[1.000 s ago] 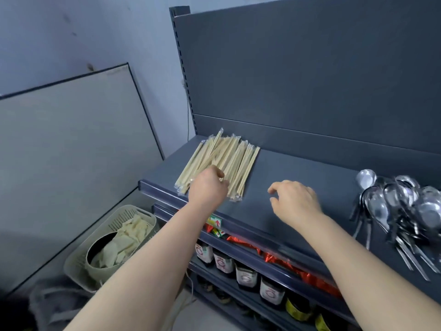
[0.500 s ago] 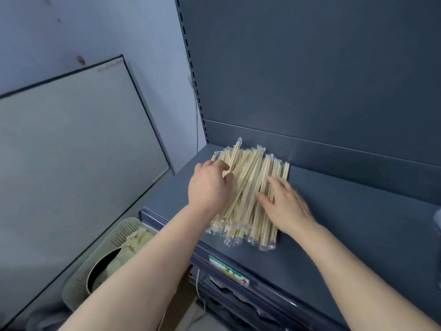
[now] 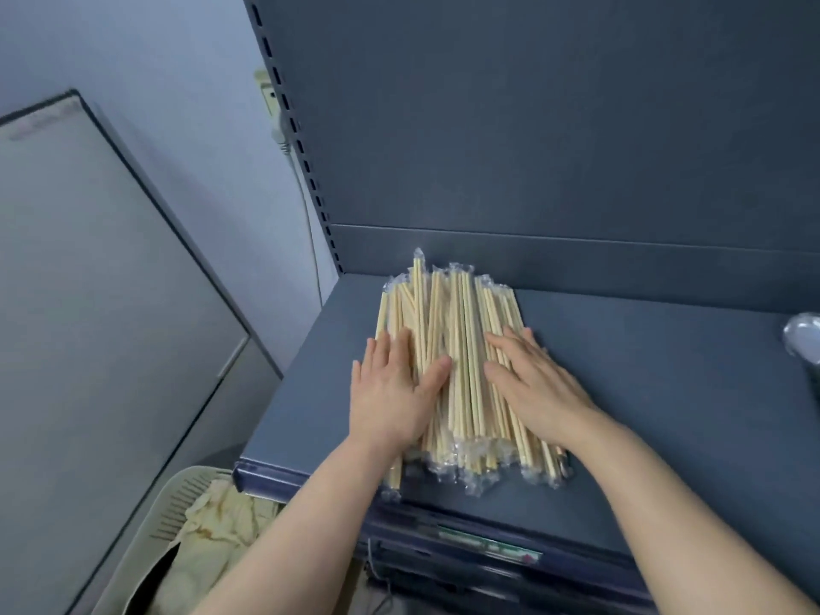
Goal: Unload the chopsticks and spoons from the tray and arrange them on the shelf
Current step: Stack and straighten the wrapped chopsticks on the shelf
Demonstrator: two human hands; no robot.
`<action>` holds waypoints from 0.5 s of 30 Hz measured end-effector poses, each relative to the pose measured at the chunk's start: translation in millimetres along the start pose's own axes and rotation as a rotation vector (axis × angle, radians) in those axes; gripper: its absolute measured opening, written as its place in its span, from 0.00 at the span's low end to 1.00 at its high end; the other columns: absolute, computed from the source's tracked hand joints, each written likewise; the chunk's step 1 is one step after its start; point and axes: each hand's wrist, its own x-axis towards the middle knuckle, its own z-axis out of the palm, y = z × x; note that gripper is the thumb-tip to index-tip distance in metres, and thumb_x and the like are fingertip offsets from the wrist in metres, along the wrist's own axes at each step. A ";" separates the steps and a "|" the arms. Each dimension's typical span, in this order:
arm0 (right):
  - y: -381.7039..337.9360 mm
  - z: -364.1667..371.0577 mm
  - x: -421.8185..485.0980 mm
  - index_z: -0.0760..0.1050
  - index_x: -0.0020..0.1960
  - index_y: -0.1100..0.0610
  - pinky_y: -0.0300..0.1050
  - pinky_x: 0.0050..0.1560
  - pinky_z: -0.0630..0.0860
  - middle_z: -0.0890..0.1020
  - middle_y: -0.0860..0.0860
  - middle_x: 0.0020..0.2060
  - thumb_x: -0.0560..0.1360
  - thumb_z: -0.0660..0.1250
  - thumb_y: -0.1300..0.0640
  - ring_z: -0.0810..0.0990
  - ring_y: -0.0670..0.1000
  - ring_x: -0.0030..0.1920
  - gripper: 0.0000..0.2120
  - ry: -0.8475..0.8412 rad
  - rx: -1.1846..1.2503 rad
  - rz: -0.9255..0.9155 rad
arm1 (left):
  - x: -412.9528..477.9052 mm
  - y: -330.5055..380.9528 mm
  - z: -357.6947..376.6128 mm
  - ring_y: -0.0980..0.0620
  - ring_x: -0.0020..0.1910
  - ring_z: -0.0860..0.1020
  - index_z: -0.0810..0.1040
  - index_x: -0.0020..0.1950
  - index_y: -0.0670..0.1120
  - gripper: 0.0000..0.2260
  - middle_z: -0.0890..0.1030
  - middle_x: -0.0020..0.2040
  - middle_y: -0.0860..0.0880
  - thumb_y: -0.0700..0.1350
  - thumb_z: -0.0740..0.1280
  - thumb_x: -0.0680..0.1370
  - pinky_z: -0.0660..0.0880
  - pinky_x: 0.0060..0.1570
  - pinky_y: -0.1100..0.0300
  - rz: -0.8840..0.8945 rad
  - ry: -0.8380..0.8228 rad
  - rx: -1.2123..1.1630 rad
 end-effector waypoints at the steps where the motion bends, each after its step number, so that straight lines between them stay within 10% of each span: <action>1: -4.7 3.0 -0.3 0.51 0.77 0.43 0.47 0.75 0.44 0.45 0.43 0.77 0.80 0.47 0.37 0.40 0.45 0.76 0.27 0.032 0.025 0.037 | 0.7 -1.9 0.9 0.51 0.78 0.45 0.48 0.79 0.53 0.35 0.50 0.80 0.49 0.68 0.51 0.77 0.43 0.75 0.51 0.030 0.011 -0.017; 15: 17.3 9.5 -34.1 0.42 0.78 0.43 0.46 0.76 0.39 0.43 0.43 0.77 0.80 0.41 0.36 0.37 0.45 0.76 0.29 0.145 -0.104 0.088 | -1.9 39.6 11.1 0.48 0.78 0.42 0.43 0.78 0.61 0.31 0.45 0.80 0.45 0.65 0.52 0.79 0.41 0.75 0.52 0.142 -0.213 -0.042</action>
